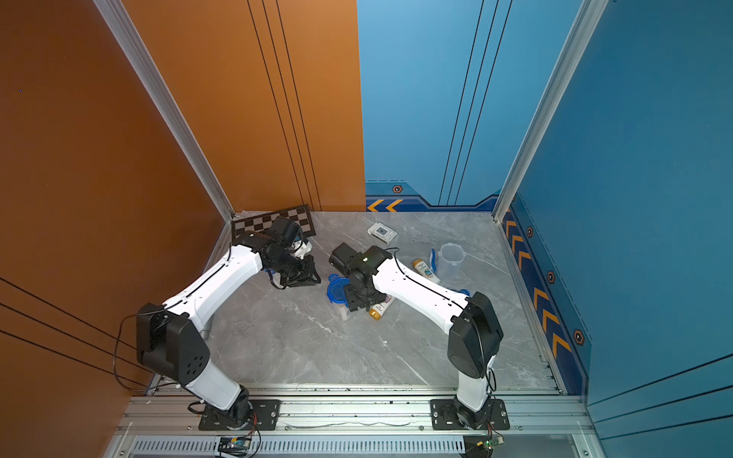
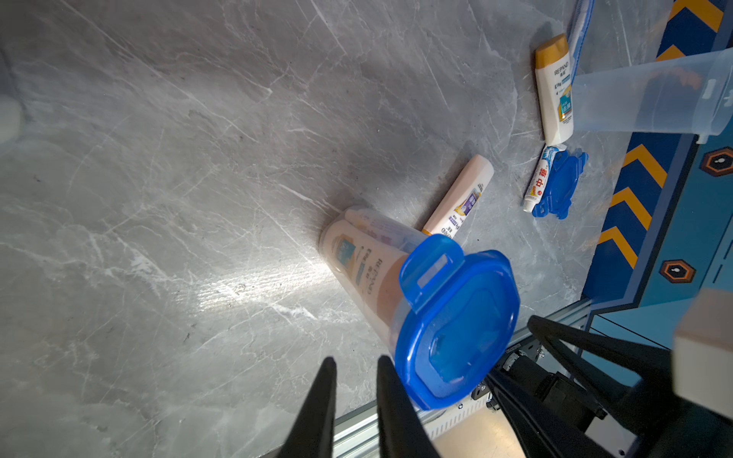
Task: Pack away toiletry kits
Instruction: Adjust the container at the center of the board.
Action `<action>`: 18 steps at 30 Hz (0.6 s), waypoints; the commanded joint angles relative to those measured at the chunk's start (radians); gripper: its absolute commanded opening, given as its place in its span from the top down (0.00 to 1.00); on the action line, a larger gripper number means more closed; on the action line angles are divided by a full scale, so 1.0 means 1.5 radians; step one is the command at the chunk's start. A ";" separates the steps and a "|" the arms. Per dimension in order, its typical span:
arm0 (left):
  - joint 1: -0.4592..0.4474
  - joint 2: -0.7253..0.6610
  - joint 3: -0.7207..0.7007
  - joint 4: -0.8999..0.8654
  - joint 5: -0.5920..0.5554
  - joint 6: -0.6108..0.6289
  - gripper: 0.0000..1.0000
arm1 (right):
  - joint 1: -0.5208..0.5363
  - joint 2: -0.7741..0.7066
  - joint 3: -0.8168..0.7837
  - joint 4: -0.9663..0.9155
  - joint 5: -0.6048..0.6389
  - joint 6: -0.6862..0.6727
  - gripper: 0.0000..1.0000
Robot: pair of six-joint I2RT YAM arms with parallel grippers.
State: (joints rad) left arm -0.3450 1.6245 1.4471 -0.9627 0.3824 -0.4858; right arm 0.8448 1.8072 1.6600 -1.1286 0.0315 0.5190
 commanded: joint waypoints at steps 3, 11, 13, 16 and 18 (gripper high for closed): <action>0.006 -0.001 -0.014 -0.014 0.009 0.019 0.77 | -0.015 -0.015 0.009 -0.005 0.009 -0.018 0.43; 0.006 0.001 -0.016 -0.014 0.009 0.018 0.77 | 0.018 -0.073 -0.052 0.087 -0.038 -0.040 0.35; 0.006 0.002 -0.012 -0.015 0.010 0.019 0.76 | 0.021 -0.078 -0.061 0.100 -0.048 -0.041 0.33; 0.004 0.004 -0.012 -0.014 0.011 0.018 0.78 | 0.020 -0.066 -0.064 0.102 -0.048 -0.040 0.31; 0.001 0.005 -0.012 -0.015 0.009 0.018 0.79 | 0.017 -0.054 -0.066 0.101 -0.044 -0.034 0.31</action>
State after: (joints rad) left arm -0.3454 1.6245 1.4342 -0.9627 0.3828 -0.4751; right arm 0.8761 1.7130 1.5814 -0.9962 -0.0261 0.4706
